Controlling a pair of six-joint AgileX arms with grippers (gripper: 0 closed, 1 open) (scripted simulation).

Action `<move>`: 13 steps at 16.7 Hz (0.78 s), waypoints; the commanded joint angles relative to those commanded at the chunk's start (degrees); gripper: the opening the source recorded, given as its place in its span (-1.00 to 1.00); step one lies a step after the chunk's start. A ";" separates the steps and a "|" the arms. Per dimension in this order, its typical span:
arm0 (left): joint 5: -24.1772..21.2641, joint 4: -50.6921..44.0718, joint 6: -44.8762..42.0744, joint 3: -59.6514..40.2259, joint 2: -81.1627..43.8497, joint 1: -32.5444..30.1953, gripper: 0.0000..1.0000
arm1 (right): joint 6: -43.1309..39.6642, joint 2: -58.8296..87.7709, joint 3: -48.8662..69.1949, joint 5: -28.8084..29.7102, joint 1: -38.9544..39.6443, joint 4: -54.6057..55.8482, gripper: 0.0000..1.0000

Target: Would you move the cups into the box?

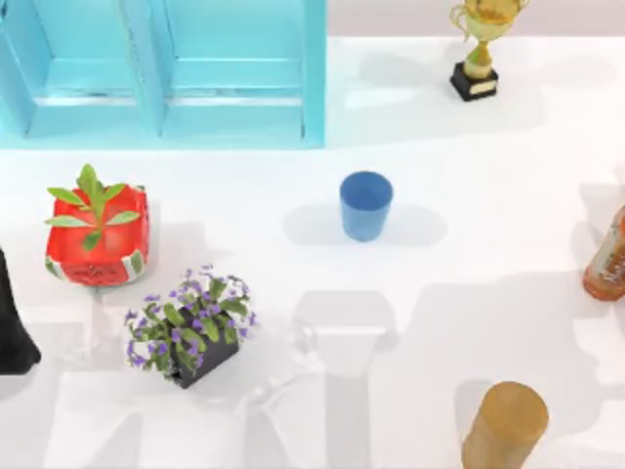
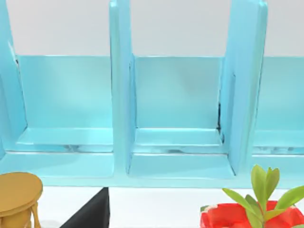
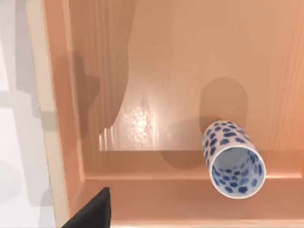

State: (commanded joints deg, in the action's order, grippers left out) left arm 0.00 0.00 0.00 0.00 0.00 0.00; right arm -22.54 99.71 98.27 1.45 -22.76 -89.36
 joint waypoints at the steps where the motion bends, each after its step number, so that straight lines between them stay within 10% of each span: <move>1: 0.00 0.00 0.00 0.00 0.00 0.00 1.00 | 3.75 3.48 3.97 0.37 3.73 -0.18 1.00; 13: 0.00 0.00 0.00 0.00 0.00 0.00 1.00 | 55.99 43.40 51.39 5.21 55.27 0.91 1.00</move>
State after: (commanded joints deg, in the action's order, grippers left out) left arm 0.00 0.00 0.00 0.00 0.00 0.00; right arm 33.46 143.10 149.66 6.66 32.52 -88.45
